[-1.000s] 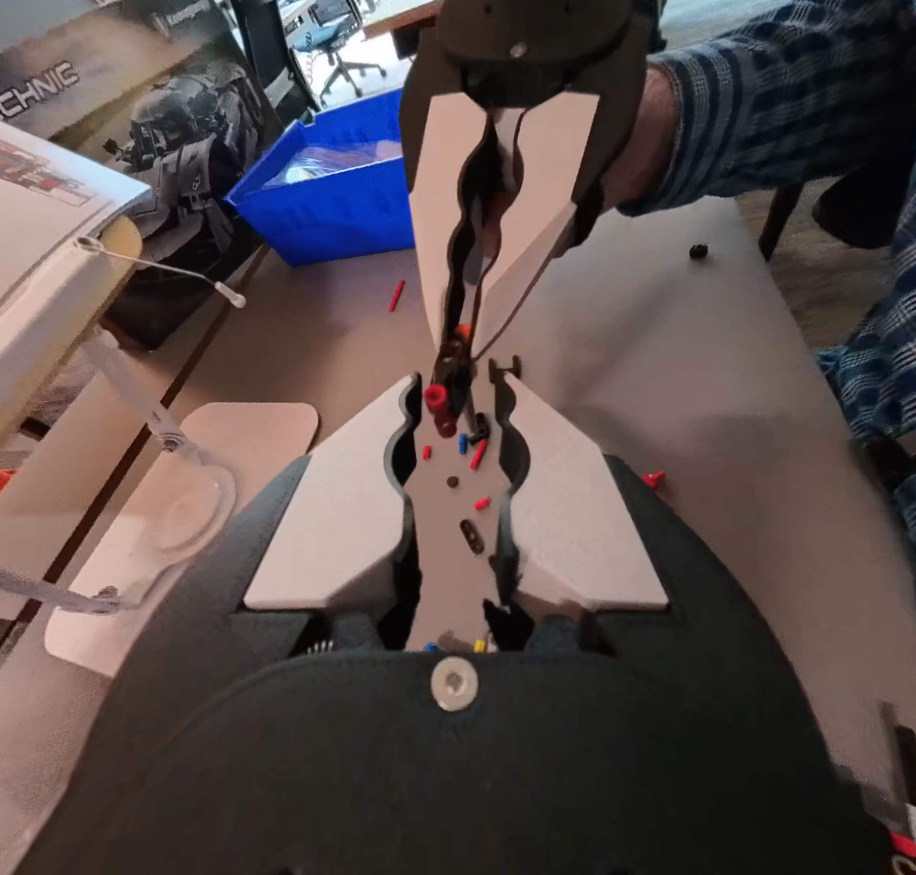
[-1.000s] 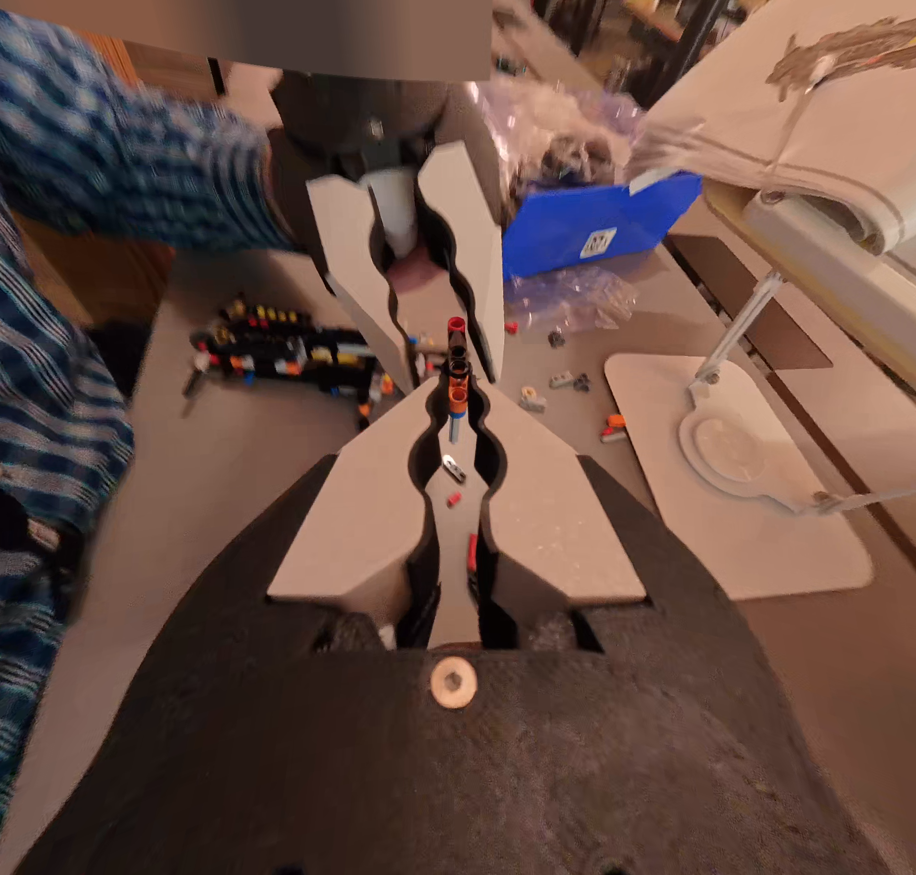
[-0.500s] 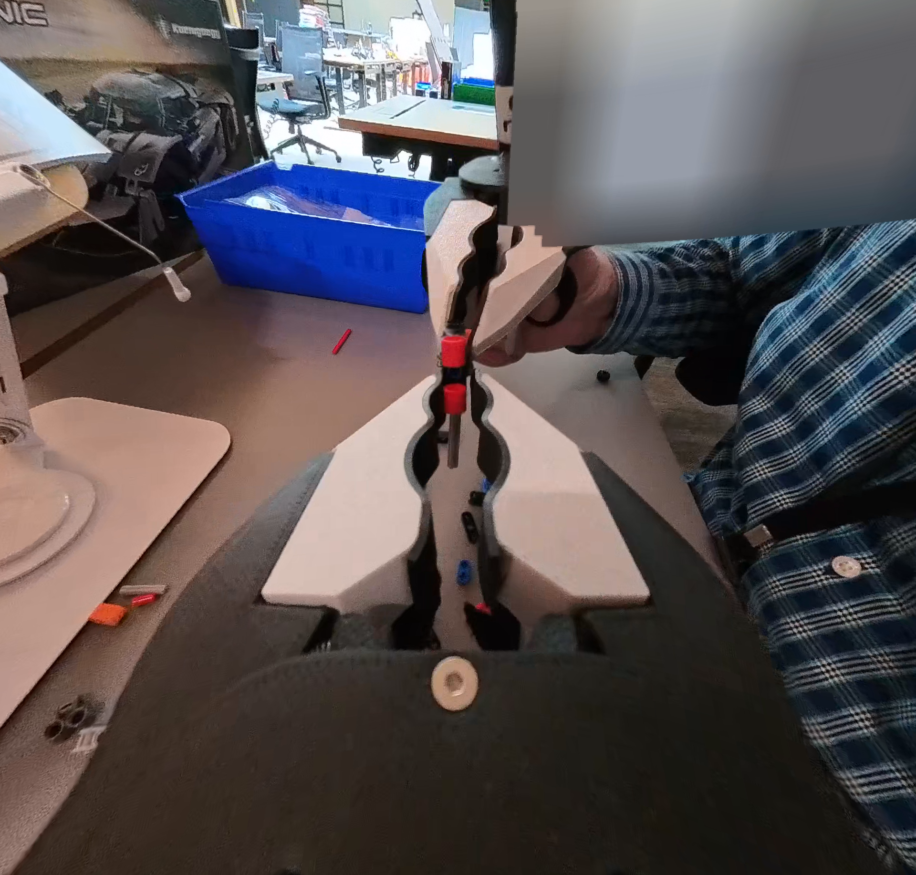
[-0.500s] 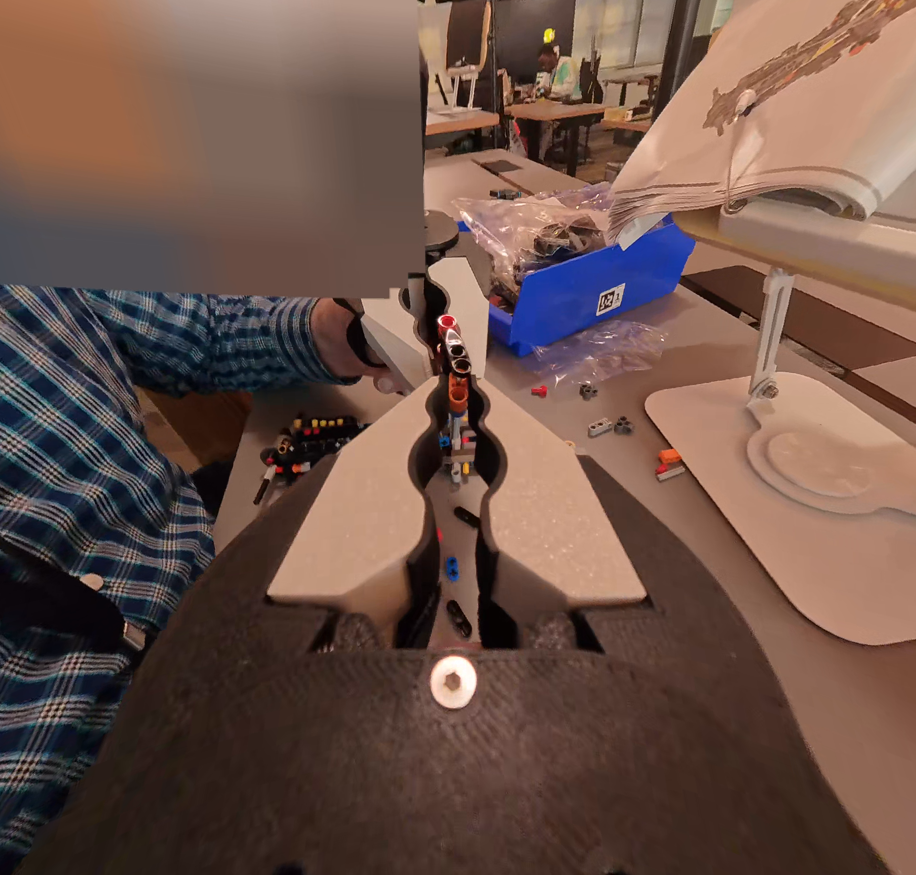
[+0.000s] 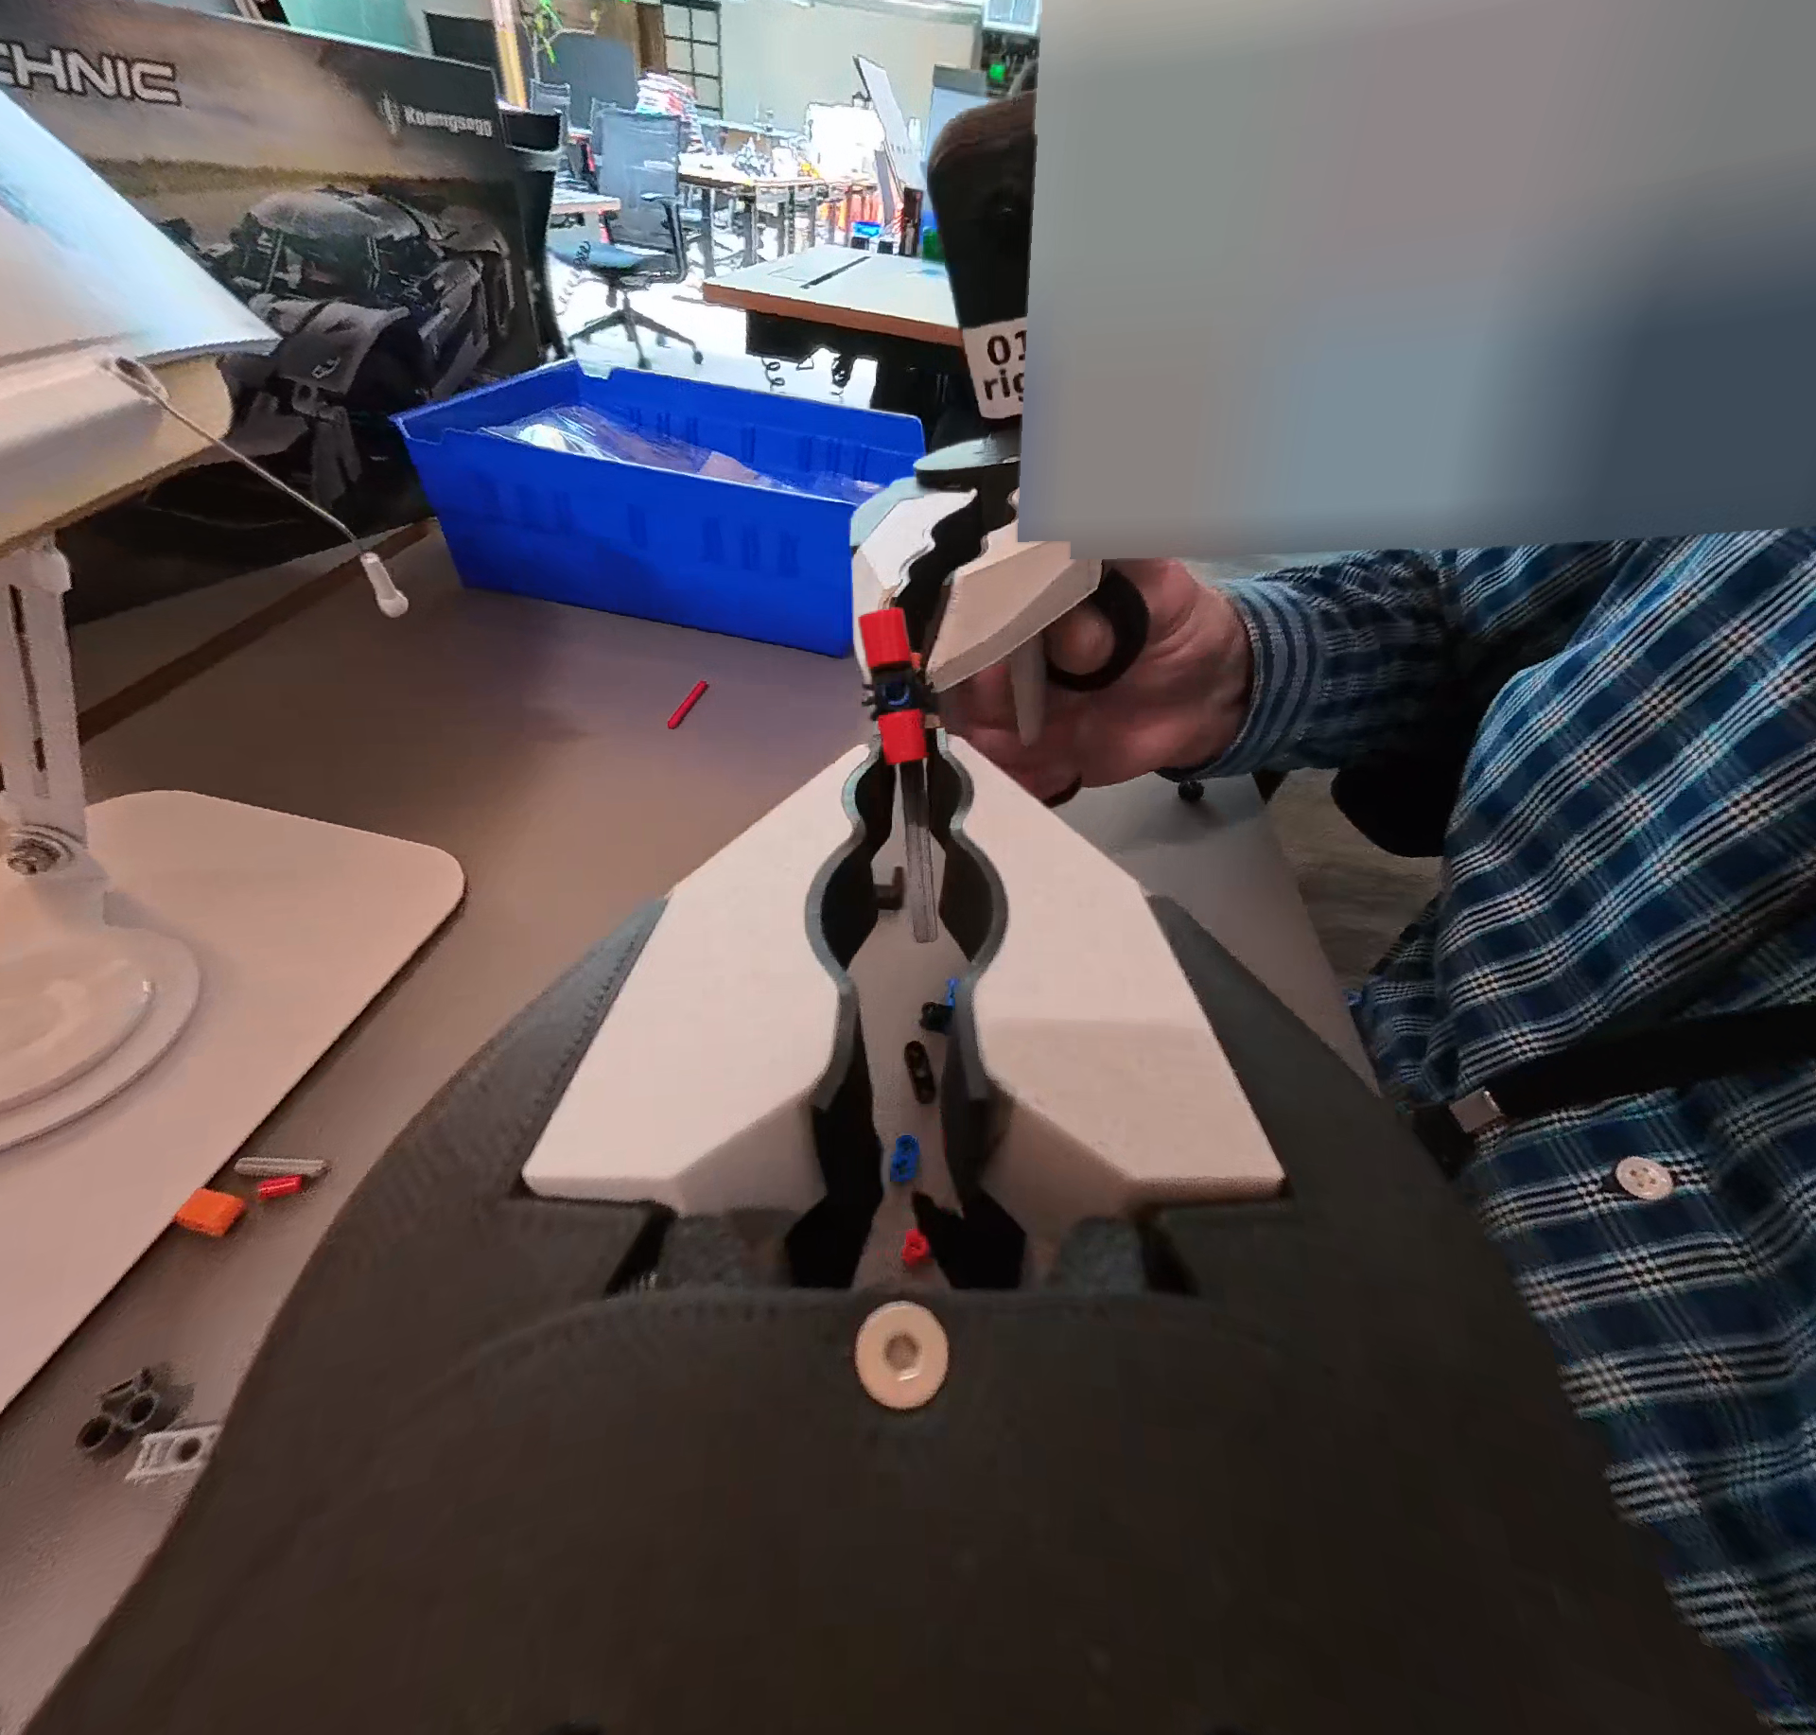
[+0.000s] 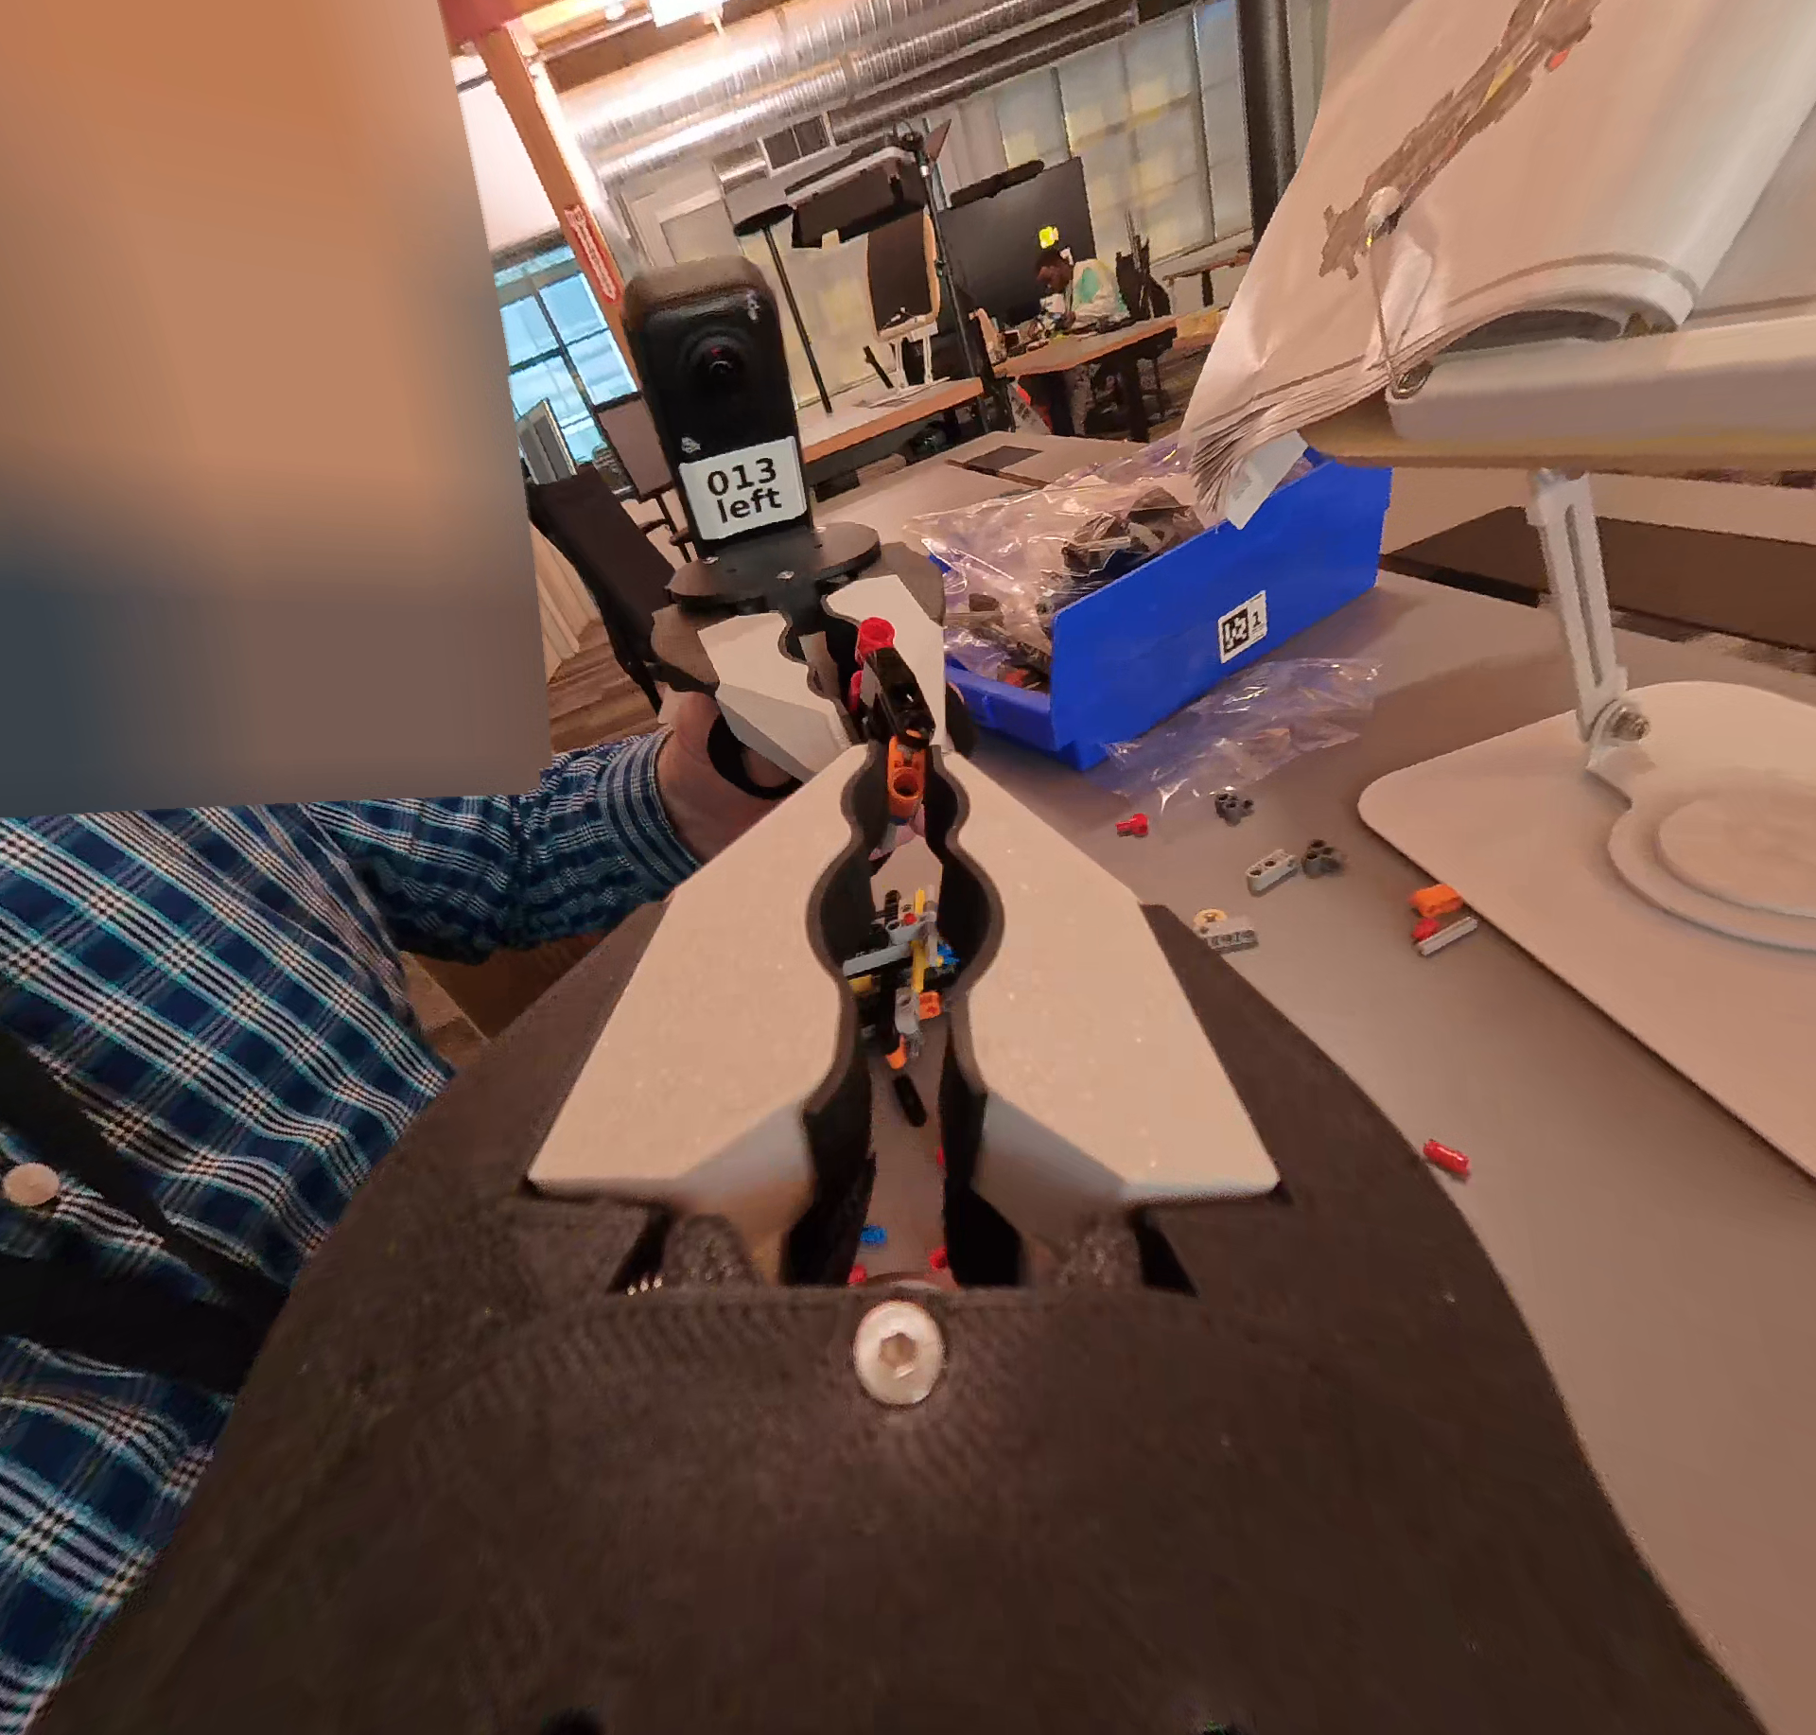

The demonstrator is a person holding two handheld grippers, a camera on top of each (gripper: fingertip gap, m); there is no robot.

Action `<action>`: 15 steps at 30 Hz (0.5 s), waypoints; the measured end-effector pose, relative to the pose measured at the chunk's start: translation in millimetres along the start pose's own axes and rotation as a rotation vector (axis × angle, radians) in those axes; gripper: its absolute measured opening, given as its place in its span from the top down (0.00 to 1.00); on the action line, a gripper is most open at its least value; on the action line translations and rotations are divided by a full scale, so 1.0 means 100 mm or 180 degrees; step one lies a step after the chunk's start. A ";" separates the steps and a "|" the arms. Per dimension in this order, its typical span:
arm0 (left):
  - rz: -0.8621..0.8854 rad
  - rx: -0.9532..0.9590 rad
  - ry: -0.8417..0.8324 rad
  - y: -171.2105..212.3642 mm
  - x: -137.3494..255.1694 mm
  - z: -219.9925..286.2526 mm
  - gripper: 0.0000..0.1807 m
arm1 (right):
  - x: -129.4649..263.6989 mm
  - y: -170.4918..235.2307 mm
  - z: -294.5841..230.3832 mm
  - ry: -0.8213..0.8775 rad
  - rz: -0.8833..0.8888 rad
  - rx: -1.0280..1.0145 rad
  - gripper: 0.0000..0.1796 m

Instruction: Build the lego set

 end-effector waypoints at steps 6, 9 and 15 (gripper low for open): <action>0.0201 0.0068 -0.0059 -0.03 0.00 0.00 0.98 | 0.03 -0.05 0.01 -0.0076 0.0066 -0.0256 0.99; 0.0316 0.0195 -0.0087 -0.05 0.00 -0.02 0.98 | 0.03 -0.07 -0.02 0.0012 0.0210 -0.0366 0.98; 0.0385 0.0383 -0.0102 -0.04 -0.01 -0.05 0.98 | 0.04 -0.01 -0.02 0.0141 0.0520 -0.0694 0.98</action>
Point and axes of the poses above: each gripper's, where its closed fingertips meet, x back along the fingers, y out of its underside, z = x × y across the jaws, the point moved 7 cm from there along x, back along the fingers, and after that the axes turned 9 degrees about -x, right-handed, at the moved point
